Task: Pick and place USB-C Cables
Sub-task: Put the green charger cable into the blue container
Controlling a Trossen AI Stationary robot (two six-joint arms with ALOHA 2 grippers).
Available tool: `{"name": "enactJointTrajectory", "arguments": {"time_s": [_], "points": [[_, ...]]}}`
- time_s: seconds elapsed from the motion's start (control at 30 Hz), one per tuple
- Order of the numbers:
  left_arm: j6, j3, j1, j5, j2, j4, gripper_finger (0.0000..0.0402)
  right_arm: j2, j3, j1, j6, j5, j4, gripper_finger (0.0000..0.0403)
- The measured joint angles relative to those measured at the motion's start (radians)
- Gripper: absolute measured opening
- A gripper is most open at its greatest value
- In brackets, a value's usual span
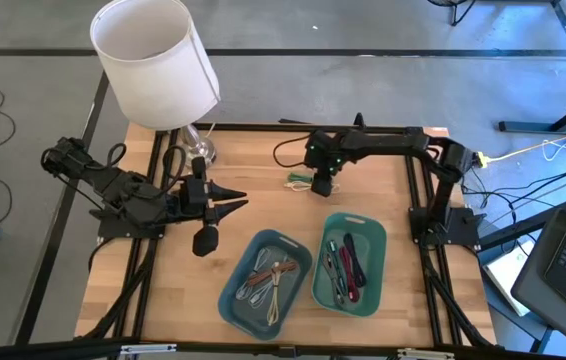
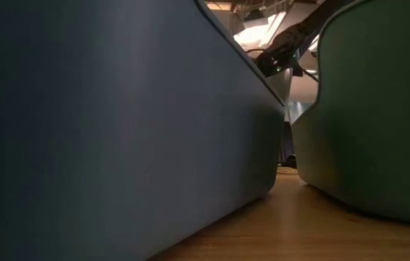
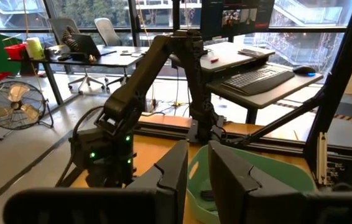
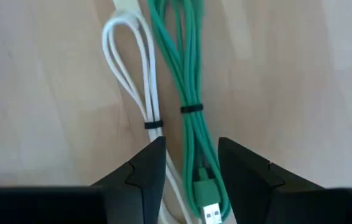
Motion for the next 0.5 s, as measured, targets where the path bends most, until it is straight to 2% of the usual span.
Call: {"name": "enactJointTrajectory", "arguments": {"time_s": [0.37, 0.5], "points": [[-0.015, 0.000, 0.000, 0.000, 0.000, 0.000, 0.0056, 0.084, 0.001, -0.005, -0.023, 0.002, 0.045, 0.0149], [-0.015, 0.000, 0.000, 0.000, 0.000, 0.000, 0.0056, 0.093, 0.003, -0.005, -0.023, 0.008, 0.049, 0.0127]]}}
